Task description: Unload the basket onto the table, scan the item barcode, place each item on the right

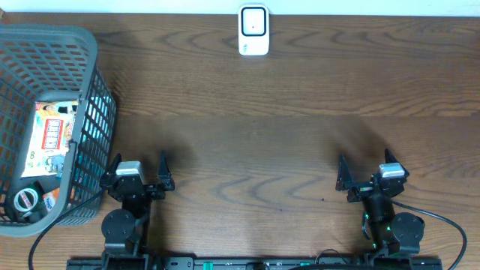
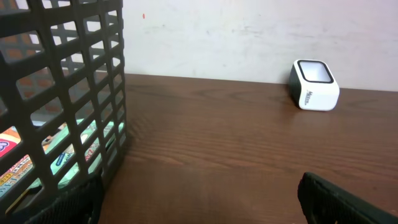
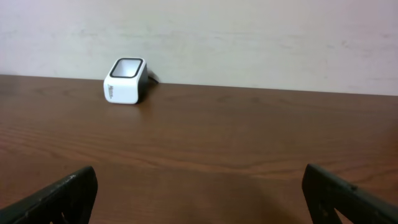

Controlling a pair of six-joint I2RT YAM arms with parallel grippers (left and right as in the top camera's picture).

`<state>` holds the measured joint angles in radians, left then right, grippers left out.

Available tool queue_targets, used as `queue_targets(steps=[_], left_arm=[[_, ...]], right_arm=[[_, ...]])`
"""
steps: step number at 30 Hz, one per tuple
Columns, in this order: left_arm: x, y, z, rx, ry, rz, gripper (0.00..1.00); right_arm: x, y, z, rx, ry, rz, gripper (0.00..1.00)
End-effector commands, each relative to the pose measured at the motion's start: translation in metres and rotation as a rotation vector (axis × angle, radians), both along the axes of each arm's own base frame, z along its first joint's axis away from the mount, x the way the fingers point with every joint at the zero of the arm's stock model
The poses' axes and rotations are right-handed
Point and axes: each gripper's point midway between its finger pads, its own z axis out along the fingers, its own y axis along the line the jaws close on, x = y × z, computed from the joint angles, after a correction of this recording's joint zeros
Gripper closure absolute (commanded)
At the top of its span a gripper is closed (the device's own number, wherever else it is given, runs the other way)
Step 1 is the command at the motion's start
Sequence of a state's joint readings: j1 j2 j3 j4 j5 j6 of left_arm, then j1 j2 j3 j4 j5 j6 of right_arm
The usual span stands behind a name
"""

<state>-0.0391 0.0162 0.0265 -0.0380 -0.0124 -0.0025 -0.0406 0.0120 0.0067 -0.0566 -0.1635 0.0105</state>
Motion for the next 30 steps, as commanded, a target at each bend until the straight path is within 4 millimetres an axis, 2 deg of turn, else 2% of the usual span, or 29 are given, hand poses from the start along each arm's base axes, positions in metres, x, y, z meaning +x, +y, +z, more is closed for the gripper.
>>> queue_targets(steps=[1, 7, 10, 14, 18, 23, 30], left_arm=[[-0.001, 0.002, -0.02, 0.008, 0.059, 0.007, 0.02], [0.0, 0.0, -0.017, -0.002, 0.049, -0.001, 0.02], [0.0, -0.011, -0.02, -0.036, 0.06, -0.063, 0.02], [-0.003, -0.037, -0.017, -0.06, 0.073, -0.209, 0.02], [-0.002, -0.04, -0.004, -0.108, 0.084, -0.223, 0.02], [0.004, -0.042, 0.029, -0.119, 0.087, -0.232, 0.02], [0.02, -0.05, 0.102, -0.143, 0.073, -0.272, 0.02]], right_arm=[[0.0, 0.002, 0.0, 0.0, 0.0, 0.007, 0.01], [0.0, 0.002, 0.0, 0.0, 0.0, 0.007, 0.01], [0.0, 0.002, 0.0, 0.0, 0.0, 0.007, 0.01], [0.0, 0.002, 0.0, 0.0, 0.0, 0.007, 0.01], [0.0, 0.002, 0.0, 0.0, 0.0, 0.007, 0.01], [0.0, 0.002, 0.0, 0.0, 0.0, 0.007, 0.01], [0.0, 0.002, 0.0, 0.0, 0.0, 0.007, 0.01]])
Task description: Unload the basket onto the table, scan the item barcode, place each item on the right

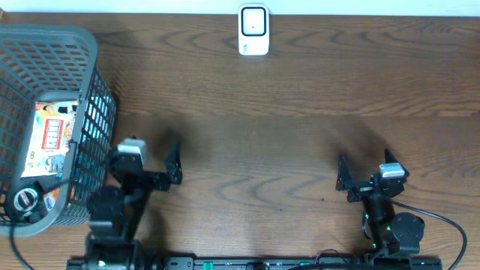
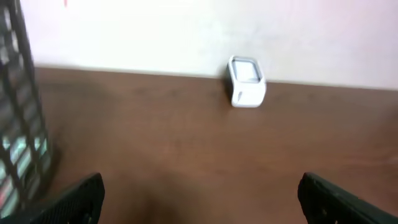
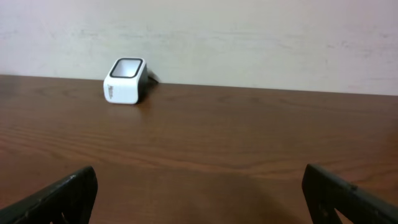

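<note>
A white barcode scanner (image 1: 253,30) stands at the table's far edge, also seen from the left wrist (image 2: 247,90) and the right wrist (image 3: 126,81). A colourful printed box (image 1: 51,136) lies in the grey mesh basket (image 1: 86,45) at the left, with a small round tin (image 1: 26,199) below it. My left gripper (image 1: 142,162) hovers open beside the basket's right wall, nothing between its fingers (image 2: 81,196). At the near right my right gripper (image 1: 364,174) sits open and empty, fingers (image 3: 62,196) wide apart.
The basket wall (image 2: 25,118) shows at the left edge of the left wrist view. A pale wall rises behind the table's far edge. Brown wood tabletop (image 1: 255,150) stretches between the arms and the scanner.
My left arm has lifted and shifted away from its rest pose, its view now swung right so the basket is at the frame's edge. The right arm has not moved.
</note>
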Controlling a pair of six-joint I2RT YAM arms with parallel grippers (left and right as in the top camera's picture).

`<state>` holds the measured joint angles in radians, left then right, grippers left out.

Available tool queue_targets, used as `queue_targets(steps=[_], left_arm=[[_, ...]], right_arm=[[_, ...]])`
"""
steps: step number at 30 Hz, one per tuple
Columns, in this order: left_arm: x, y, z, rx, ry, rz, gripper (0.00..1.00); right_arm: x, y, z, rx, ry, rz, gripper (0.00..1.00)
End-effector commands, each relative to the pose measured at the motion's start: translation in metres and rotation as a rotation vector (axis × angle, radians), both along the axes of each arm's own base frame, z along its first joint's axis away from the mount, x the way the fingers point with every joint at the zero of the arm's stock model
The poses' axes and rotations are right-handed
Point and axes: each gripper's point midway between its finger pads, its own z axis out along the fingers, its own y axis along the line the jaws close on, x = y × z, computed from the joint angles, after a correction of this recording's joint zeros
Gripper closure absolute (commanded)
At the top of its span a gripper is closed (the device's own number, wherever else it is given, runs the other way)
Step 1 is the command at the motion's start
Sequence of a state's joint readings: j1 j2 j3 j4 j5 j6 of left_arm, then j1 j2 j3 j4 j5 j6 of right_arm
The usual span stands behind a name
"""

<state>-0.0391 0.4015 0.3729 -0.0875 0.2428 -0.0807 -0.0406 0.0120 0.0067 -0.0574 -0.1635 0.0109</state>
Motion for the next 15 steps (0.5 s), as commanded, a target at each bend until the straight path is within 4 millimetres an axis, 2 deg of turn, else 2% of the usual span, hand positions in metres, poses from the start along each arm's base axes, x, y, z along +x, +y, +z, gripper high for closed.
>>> queue_targets(steps=[1, 5, 10, 12, 14, 15], left_arm=[[0.007, -0.006, 0.043, -0.048, -0.012, -0.026, 0.02], [0.013, -0.004, 0.084, -0.065, 0.043, -0.009, 0.02], [0.009, 0.022, 0.138, -0.024, 0.12, 0.14, 0.02], [0.007, 0.022, 0.157, -0.011, 0.126, 0.139, 0.02], [0.004, 0.014, 0.16, -0.023, 0.154, 0.094, 0.02], [0.0, 0.01, 0.153, -0.026, 0.188, 0.071, 0.02]], right_arm=[[0.0, 0.002, 0.0, 0.0, -0.001, 0.007, 0.01], [0.0, 0.002, 0.0, 0.0, -0.001, 0.007, 0.01], [0.0, 0.002, 0.0, 0.0, -0.001, 0.007, 0.01], [0.0, 0.002, 0.0, 0.0, -0.001, 0.007, 0.01], [0.0, 0.002, 0.0, 0.0, -0.001, 0.007, 0.01], [0.0, 0.002, 0.0, 0.0, -0.001, 0.007, 0.01]])
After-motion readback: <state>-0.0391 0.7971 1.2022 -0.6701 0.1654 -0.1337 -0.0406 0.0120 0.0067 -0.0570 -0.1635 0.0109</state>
